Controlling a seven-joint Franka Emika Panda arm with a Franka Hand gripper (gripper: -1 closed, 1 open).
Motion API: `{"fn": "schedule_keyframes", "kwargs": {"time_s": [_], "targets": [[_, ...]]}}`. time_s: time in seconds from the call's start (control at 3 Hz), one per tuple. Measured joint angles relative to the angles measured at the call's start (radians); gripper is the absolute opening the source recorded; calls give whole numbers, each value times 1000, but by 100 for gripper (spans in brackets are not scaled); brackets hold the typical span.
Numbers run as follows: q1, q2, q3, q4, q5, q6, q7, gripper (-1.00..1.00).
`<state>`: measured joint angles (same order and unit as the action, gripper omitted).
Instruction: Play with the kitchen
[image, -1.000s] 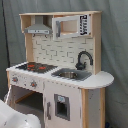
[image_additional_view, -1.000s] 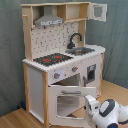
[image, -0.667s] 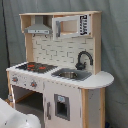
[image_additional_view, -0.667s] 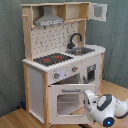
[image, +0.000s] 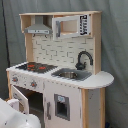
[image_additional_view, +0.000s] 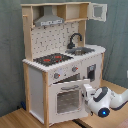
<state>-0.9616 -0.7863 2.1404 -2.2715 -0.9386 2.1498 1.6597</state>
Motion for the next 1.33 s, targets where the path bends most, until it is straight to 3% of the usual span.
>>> {"fn": "schedule_keyframes", "kwargs": {"time_s": [0.33,0.67,1.0,1.33], "targets": [[-17,-2,-55,-31,-34,71,5,-100],[-89,-4,-76,-31,-53,135,17,-100],[-132,-4,-118,-10,-109,193,18,-100],[-56,-4,-102,4,-147,186,40,-100]]}}
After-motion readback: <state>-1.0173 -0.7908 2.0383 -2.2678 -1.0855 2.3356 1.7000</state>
